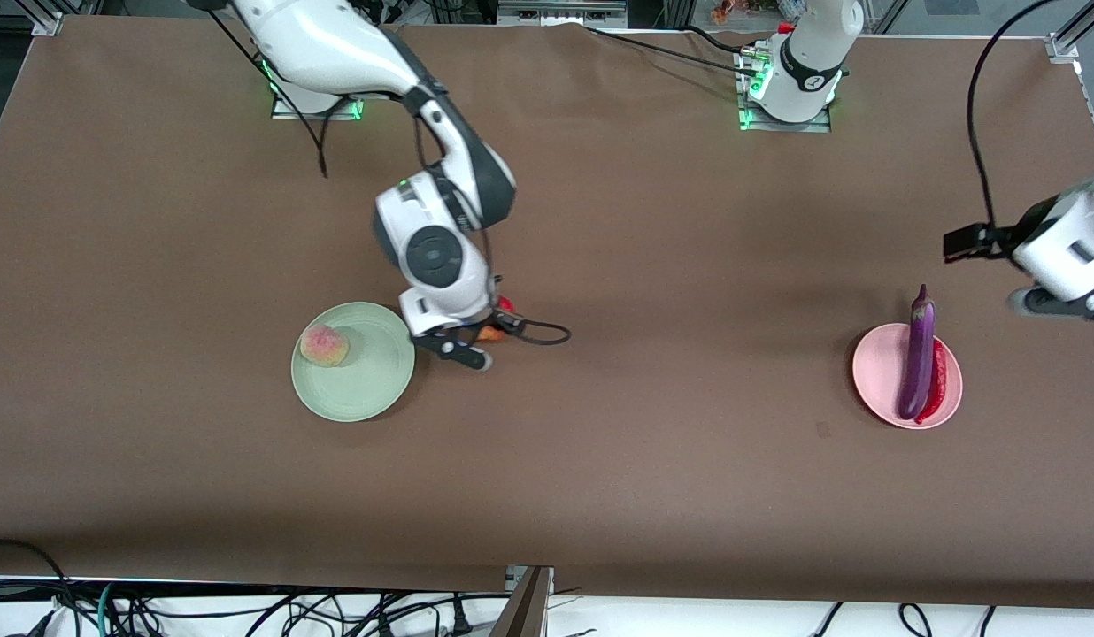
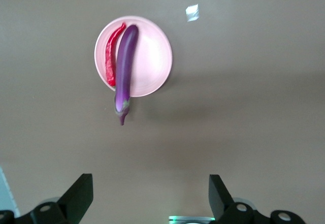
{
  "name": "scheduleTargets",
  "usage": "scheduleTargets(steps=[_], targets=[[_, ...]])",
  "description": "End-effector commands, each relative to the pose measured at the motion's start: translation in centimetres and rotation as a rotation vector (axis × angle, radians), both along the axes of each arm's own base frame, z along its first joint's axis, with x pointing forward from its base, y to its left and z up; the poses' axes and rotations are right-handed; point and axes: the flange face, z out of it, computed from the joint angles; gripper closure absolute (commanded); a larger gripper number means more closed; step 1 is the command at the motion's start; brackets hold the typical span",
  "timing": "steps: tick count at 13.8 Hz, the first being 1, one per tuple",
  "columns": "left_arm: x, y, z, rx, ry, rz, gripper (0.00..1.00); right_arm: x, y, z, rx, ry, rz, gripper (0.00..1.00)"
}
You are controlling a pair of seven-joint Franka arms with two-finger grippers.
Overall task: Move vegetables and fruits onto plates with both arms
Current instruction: 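Lower the pomegranate onto the green plate while the left gripper withdraws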
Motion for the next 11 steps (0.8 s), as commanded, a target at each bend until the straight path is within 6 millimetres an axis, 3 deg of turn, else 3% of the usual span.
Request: scheduleTargets(steps=[1,3,4,6,8,9,10,11], targets=[[-2.1,-1.6,2.6,-0.013,-0.047,-0.027,0.00,1.3,-5.7,-0.2,0.017,0.069,0.177,0.80],[-2.5,-1.5,2.8,-0.011,-0.118,-0.014,0.00,3.0,-10.7,-1.9,0.033,0.078,0.267,0.80],[-2.9,-1.7,3.0,-0.031,-0.147,-0.012,0.00,3.6,-12.2,-2.3,0.039,0.074,0.299,0.80],[-4.7,-2.3,2.3,-0.038,-0.215,-0.029,0.00,4.1,-13.9,-3.7,0.031,0.071,0.343,0.80],[-5.3,-0.9,1.1,-0.043,-0.207,0.000,0.00,4.3,-15.8,-5.8,0.010,0.046,0.367,0.79],[-5.3,0.1,1.1,-0.044,-0.207,0.018,0.00,4.4,-16.1,-6.7,0.003,0.030,0.371,0.71],[-5.3,0.0,0.9,-0.046,-0.196,0.019,0.00,4.5,-16.3,-7.6,-0.001,0.025,0.363,0.48],[-5.6,-0.3,0.8,-0.046,-0.180,0.016,0.00,4.7,-16.6,-8.0,-0.002,0.022,0.352,0.18]])
